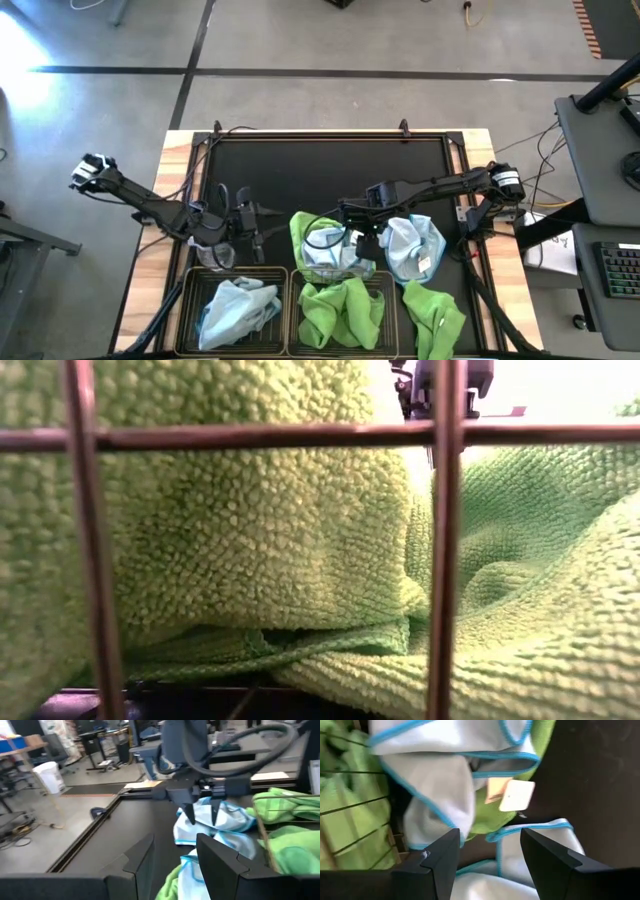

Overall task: Sort microfiber towel by color & place in baskets
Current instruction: Put the right blue towel into the left wire basket

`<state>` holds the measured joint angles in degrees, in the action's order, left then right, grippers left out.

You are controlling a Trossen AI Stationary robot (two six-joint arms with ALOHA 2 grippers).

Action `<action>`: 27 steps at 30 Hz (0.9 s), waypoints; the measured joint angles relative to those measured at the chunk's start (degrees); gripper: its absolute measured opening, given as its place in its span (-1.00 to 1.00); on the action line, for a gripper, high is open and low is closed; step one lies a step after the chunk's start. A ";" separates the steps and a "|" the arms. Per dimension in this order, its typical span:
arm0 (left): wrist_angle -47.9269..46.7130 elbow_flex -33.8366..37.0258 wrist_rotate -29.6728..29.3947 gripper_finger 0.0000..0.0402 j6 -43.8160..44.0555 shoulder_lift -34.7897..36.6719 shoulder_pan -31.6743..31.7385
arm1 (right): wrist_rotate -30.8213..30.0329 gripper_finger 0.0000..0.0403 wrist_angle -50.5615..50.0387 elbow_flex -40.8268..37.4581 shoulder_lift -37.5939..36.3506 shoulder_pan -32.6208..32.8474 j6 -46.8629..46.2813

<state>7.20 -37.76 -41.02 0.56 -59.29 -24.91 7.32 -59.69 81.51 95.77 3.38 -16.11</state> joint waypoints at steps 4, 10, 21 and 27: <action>-1.22 0.42 -0.52 -0.35 -0.06 -1.01 0.02 | -2.42 0.02 -0.52 -0.43 1.09 0.00 -0.01; -1.21 0.43 -0.50 -0.35 0.00 -0.84 0.04 | -1.26 0.02 -0.77 -0.55 4.40 -0.02 0.01; -1.00 0.35 -0.50 -0.35 -2.92 2.60 0.04 | -0.91 0.02 -1.66 -0.24 5.57 -0.02 0.01; -1.40 0.33 -0.50 -0.35 -4.68 5.70 0.04 | -0.91 0.02 -1.56 -0.23 5.49 -0.02 0.07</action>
<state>5.80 -37.43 -41.52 -4.13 -53.59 -24.86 6.42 -61.25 81.28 101.25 3.36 -16.04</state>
